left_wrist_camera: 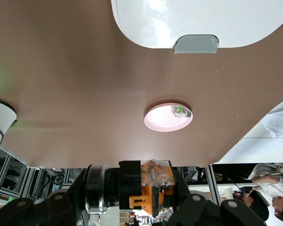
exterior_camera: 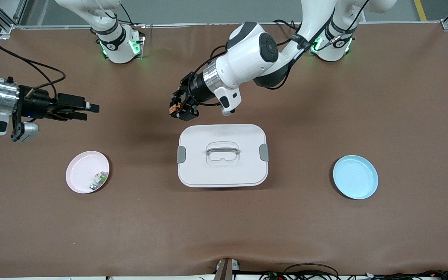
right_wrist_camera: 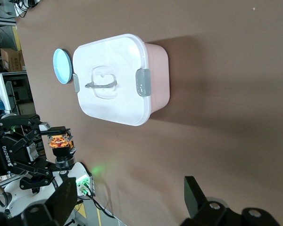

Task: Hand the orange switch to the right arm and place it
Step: 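Hold the switch with the left gripper while the right gripper reaches it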

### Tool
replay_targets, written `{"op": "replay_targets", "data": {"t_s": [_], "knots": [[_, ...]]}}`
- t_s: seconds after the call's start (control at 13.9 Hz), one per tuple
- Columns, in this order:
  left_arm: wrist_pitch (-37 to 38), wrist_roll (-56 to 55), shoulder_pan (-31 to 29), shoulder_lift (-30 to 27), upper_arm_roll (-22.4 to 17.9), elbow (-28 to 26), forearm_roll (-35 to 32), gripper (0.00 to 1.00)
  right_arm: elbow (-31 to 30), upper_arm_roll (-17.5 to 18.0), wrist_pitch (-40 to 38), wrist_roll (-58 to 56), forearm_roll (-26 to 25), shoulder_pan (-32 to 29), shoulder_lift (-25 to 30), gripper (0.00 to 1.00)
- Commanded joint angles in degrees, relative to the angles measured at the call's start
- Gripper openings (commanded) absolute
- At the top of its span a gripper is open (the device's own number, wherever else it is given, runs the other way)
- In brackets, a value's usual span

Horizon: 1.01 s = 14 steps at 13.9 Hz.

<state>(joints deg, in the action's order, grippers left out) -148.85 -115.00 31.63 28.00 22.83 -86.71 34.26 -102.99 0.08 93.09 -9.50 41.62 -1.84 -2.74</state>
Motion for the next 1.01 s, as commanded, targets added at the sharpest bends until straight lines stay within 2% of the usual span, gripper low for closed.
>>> {"op": "replay_targets", "data": {"t_s": [0.0,0.14,0.36,0.65,0.94], "knots": [[-0.1,-1.1,0.3,0.1,-0.2,0.9,-0.4,0.33,-7.2,-0.3,5.1,1.5,3.2,3.2,5.3,1.00],[-0.1,-1.2,0.3,0.0,-0.2,1.0,-0.2,0.33,-11.0,-0.3,9.1,3.5,6.1,5.7,7.6,1.00],[-0.1,-1.2,0.3,0.0,-0.2,1.0,-0.2,0.33,-11.0,-0.2,12.2,8.4,6.1,9.6,8.3,1.00],[-0.1,-1.1,0.0,0.0,-0.2,0.9,-0.2,0.33,-11.6,-0.2,20.8,15.4,6.1,17.4,7.8,1.00],[-0.1,-1.1,-0.3,-0.1,-0.2,0.8,-0.1,0.33,-13.1,-0.2,26.8,16.0,6.1,21.8,7.3,1.00]]}}
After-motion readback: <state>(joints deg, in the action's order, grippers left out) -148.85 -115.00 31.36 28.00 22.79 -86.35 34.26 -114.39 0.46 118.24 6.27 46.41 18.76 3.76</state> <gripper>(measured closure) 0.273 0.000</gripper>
